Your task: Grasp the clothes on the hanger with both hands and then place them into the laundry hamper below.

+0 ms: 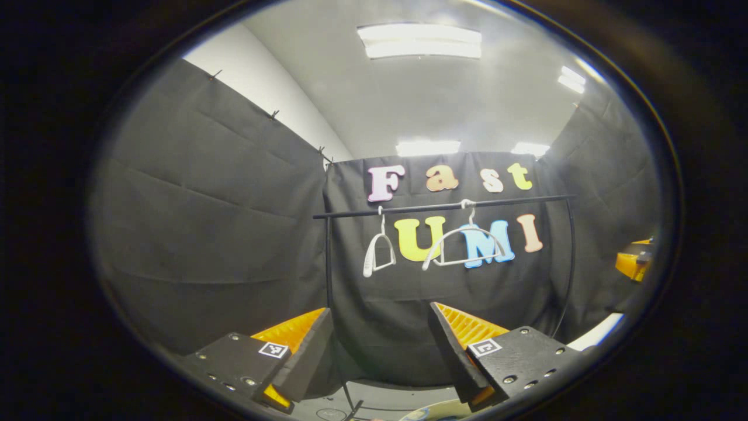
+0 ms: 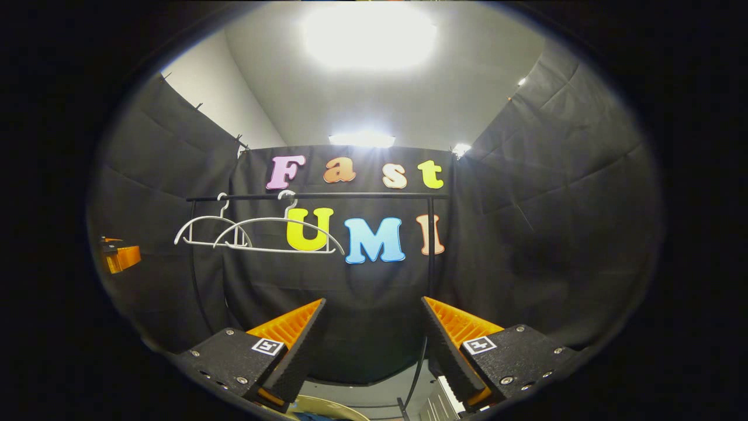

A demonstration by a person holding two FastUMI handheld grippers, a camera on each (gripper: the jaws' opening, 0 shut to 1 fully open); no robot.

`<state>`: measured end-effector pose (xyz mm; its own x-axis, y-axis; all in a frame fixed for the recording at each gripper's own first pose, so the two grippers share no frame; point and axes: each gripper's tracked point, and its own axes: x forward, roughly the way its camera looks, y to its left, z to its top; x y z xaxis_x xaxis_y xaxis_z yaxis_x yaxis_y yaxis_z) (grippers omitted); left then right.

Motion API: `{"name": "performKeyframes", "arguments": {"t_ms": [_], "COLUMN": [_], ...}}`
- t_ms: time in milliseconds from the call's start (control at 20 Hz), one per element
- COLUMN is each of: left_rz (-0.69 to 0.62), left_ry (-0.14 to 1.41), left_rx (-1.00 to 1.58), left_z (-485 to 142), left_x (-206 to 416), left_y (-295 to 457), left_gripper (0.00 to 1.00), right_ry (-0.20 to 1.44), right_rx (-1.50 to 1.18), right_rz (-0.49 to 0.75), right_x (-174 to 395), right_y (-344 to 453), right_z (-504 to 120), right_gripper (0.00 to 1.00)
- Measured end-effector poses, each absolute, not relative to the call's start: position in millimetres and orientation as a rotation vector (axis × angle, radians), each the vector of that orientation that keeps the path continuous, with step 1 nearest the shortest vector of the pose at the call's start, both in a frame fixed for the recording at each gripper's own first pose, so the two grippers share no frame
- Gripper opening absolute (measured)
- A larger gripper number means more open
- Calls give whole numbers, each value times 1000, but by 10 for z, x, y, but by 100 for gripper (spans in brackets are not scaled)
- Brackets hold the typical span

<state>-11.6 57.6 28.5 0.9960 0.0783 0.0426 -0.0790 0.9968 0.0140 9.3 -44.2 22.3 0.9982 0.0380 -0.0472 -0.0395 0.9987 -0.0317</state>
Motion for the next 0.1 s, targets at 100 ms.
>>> {"name": "performKeyframes", "arguments": {"t_ms": [100], "left_rz": [77], "left_ry": [-42], "left_rx": [13], "left_z": [292], "left_x": [-124], "left_y": [571], "left_gripper": [100], "right_ry": [53], "right_rx": [-33], "right_rz": [41], "right_x": [90], "right_y": [-427], "right_z": [201], "right_gripper": [95]}}
